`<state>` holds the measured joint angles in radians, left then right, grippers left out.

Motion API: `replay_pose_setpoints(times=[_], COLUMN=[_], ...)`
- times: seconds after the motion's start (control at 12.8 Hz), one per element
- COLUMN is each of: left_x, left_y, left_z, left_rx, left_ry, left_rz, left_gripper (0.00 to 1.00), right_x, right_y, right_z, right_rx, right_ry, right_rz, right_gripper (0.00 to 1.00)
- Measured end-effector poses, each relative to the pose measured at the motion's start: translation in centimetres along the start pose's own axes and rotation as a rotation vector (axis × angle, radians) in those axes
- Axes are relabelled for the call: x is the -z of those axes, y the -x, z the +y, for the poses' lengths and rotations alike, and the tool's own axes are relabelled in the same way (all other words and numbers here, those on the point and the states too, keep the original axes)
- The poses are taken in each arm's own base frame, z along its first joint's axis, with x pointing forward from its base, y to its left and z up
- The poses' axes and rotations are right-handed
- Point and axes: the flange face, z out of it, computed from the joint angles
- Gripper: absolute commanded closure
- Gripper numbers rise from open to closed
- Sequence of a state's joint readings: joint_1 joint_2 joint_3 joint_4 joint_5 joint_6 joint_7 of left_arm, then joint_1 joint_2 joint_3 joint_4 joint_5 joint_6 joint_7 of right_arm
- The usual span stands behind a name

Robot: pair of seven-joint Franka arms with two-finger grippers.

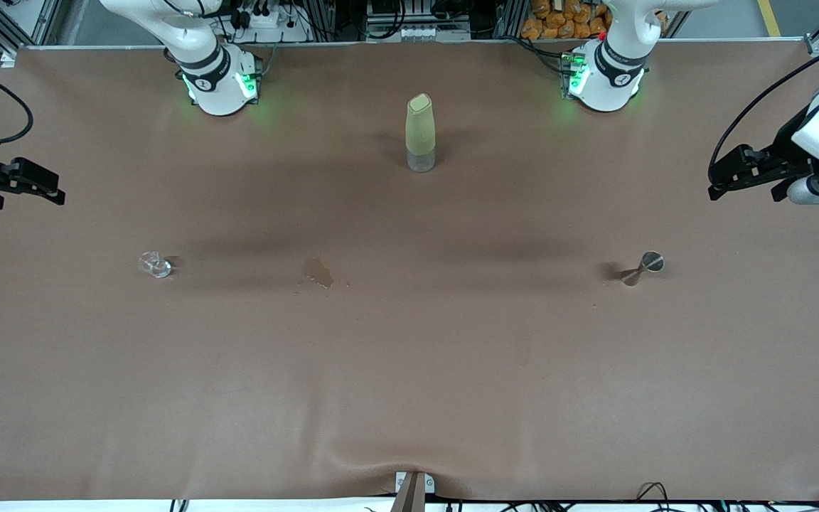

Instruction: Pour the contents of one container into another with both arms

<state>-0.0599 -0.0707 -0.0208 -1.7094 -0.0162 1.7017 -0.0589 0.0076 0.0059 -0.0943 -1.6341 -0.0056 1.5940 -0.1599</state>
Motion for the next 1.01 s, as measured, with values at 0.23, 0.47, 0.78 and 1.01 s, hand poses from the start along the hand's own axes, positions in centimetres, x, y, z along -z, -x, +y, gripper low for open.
replay_pose_setpoints(times=[0.23, 0.47, 0.78, 1.01], left_x=[0.01, 0.17, 0.43, 0.49], left_y=[0.0, -0.01, -0.01, 0.01], left_z=[0.0, 0.0, 0.0, 0.0], left_rx=[0.0, 0.0, 0.0, 0.0], left_ry=[0.0, 0.0, 0.0, 0.001], left_rz=[0.0, 0.003, 0.009, 0.01], left_gripper=[0.0, 0.0, 0.0, 0.0], right_x=[0.01, 0.05, 0.39, 0.67], right_y=[-0.01, 0.16, 0.55, 0.67], right_z=[0.0, -0.05, 0.26, 0.39], right_rx=[0.0, -0.001, -0.011, -0.004], right_ry=[0.0, -0.006, -0.027, -0.027], right_rz=[0.001, -0.006, -0.008, -0.003], right_gripper=[0.0, 0.0, 0.0, 0.0])
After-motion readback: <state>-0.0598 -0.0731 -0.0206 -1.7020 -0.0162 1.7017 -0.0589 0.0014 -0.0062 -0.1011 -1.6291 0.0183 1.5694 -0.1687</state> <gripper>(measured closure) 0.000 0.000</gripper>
